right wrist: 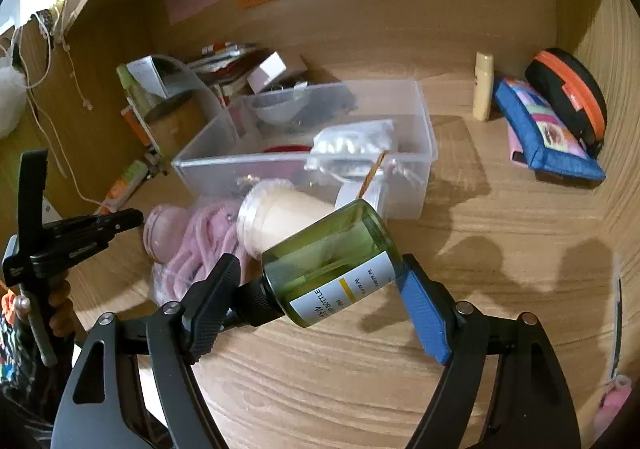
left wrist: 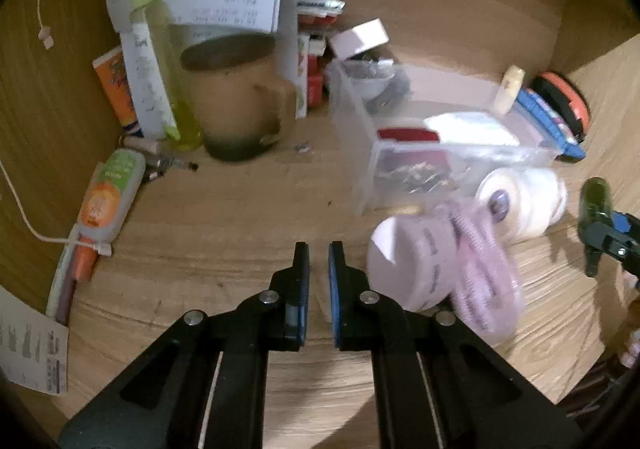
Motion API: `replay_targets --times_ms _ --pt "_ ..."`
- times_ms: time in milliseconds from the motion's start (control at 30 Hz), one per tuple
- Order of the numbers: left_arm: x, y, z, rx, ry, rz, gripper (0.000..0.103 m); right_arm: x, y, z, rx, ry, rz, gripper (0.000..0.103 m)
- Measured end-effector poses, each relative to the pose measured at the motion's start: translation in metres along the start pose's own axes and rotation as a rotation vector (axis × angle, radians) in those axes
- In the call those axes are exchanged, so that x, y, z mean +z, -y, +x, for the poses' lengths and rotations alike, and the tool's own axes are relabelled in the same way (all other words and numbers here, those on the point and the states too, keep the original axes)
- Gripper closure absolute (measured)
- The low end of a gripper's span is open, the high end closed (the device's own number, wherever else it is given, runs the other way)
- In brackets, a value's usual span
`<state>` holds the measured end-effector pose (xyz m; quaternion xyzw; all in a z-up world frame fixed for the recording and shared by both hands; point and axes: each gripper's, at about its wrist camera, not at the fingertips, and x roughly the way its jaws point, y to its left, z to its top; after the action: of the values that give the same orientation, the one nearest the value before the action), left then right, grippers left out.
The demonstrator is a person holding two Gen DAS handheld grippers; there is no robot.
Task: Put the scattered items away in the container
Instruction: 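Grasp the eraser with the left gripper while the right grasps the green bottle, then place the eraser and green bottle into the clear box, opening both grippers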
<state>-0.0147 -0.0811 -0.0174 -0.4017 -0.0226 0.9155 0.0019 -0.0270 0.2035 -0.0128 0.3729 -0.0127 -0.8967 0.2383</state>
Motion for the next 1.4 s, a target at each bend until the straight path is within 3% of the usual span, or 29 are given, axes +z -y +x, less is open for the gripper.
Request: replay_targets --times_ms 267,400,567,633,700,900,967,1000,1267,1400 --pt "0.005 -0.01 -0.002 0.013 0.0 0.006 0.093 0.008 -0.001 -0.002 0.01 0.02 -0.012 0.026" --pt "-0.002 -0.012 0.011 -0.012 -0.064 0.017 0.069 0.013 -0.002 0.0 0.014 0.026 -0.017 0.026" --pt "-0.004 -0.005 0.035 -0.036 -0.146 0.085 0.062 0.024 -0.004 0.002 0.032 0.033 -0.032 0.026" --pt "-0.001 -0.005 0.046 -0.023 -0.172 0.112 0.043 0.029 -0.006 0.004 0.026 0.034 -0.044 0.026" --pt "0.001 -0.006 0.053 -0.005 -0.188 0.133 0.039 0.034 -0.007 0.005 0.024 0.037 -0.055 0.026" --pt "0.009 -0.003 0.062 -0.011 -0.168 0.154 0.041 0.052 -0.011 0.011 0.014 0.054 -0.071 0.026" --pt "0.008 -0.001 0.063 -0.005 -0.148 0.158 0.062 0.059 -0.012 0.017 0.011 0.053 -0.073 0.026" --pt "0.006 0.0 0.063 0.01 -0.147 0.157 0.063 0.063 -0.012 0.021 0.01 0.048 -0.072 0.026" --pt "0.005 -0.015 0.05 0.026 -0.1 0.068 0.064 0.093 -0.015 0.055 0.008 0.017 -0.09 0.026" --pt "0.022 -0.017 0.027 0.067 -0.005 0.029 0.064 0.104 -0.018 0.07 -0.012 0.011 -0.104 0.026"
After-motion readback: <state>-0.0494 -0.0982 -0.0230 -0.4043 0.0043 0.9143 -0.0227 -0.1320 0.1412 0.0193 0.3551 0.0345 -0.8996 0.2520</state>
